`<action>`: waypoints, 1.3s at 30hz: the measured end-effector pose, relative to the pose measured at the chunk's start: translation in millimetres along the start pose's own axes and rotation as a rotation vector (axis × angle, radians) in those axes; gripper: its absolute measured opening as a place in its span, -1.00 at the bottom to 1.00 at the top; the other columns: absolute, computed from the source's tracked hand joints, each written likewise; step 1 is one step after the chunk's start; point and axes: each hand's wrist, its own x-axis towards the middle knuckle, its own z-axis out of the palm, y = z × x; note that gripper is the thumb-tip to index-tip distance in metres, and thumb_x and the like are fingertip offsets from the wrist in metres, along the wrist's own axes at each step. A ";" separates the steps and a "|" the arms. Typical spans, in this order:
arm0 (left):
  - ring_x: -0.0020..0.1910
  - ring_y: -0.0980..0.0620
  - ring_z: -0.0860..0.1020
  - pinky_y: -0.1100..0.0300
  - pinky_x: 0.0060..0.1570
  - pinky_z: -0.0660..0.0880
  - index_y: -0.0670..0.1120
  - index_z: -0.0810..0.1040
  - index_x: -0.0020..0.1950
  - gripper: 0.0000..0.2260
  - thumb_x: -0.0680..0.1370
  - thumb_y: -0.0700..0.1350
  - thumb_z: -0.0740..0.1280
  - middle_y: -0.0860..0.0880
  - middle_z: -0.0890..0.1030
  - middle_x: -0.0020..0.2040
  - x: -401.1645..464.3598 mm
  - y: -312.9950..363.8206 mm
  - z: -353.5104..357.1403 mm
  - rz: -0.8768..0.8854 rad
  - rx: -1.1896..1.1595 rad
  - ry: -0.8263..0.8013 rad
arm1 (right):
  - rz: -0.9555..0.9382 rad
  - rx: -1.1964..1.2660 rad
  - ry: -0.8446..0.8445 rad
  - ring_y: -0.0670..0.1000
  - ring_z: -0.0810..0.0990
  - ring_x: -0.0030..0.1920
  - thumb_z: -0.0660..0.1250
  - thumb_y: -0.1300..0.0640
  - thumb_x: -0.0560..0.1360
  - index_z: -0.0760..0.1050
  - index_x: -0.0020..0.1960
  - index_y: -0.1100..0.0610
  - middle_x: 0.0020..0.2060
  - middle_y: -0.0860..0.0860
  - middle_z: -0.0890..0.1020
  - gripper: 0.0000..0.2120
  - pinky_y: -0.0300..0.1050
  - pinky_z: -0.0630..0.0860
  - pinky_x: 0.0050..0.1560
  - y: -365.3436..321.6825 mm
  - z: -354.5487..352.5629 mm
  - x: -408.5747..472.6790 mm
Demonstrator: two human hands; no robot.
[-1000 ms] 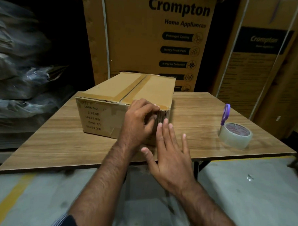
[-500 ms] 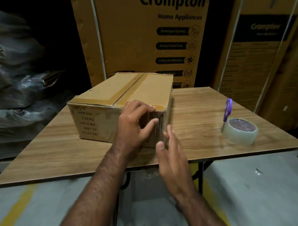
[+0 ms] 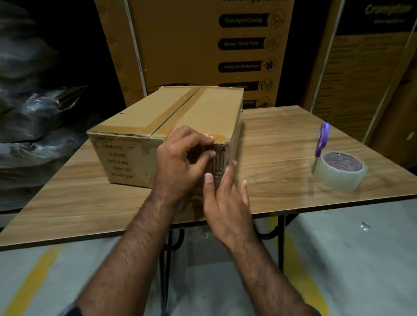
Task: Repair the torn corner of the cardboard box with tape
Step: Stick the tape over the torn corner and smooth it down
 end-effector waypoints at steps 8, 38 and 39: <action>0.02 -0.03 0.61 0.07 0.02 0.58 -0.14 0.73 0.08 -0.82 0.48 -0.20 0.53 -0.06 0.69 -0.02 -1.5 3.7 -2.8 -0.017 -0.002 -0.004 | 0.052 -0.123 -0.076 0.13 0.05 0.66 -0.05 -0.30 0.67 -0.30 0.65 0.19 0.68 0.12 0.00 -0.17 0.12 -0.02 0.65 -17.9 -43.6 -4.8; 0.06 -0.05 0.60 0.06 0.06 0.57 -0.18 0.72 0.10 -0.82 0.53 -0.29 0.39 -0.10 0.69 0.02 -3.9 -1.5 -1.3 0.020 -0.052 0.024 | -0.801 -1.022 -0.199 0.04 0.00 0.67 -0.10 -0.42 0.63 0.12 0.65 0.19 0.66 0.10 0.05 -0.15 0.24 0.10 0.60 57.4 -77.6 -4.4; 0.06 -0.05 0.60 0.06 0.05 0.57 -0.17 0.72 0.10 -0.82 0.53 -0.29 0.39 -0.09 0.69 0.01 -4.2 -1.3 -1.4 0.019 -0.052 0.026 | -0.784 -0.994 -0.229 0.02 -0.02 0.67 -0.14 -0.41 0.64 0.14 0.65 0.17 0.66 0.08 0.05 -0.17 0.24 0.10 0.61 58.5 -80.3 -8.4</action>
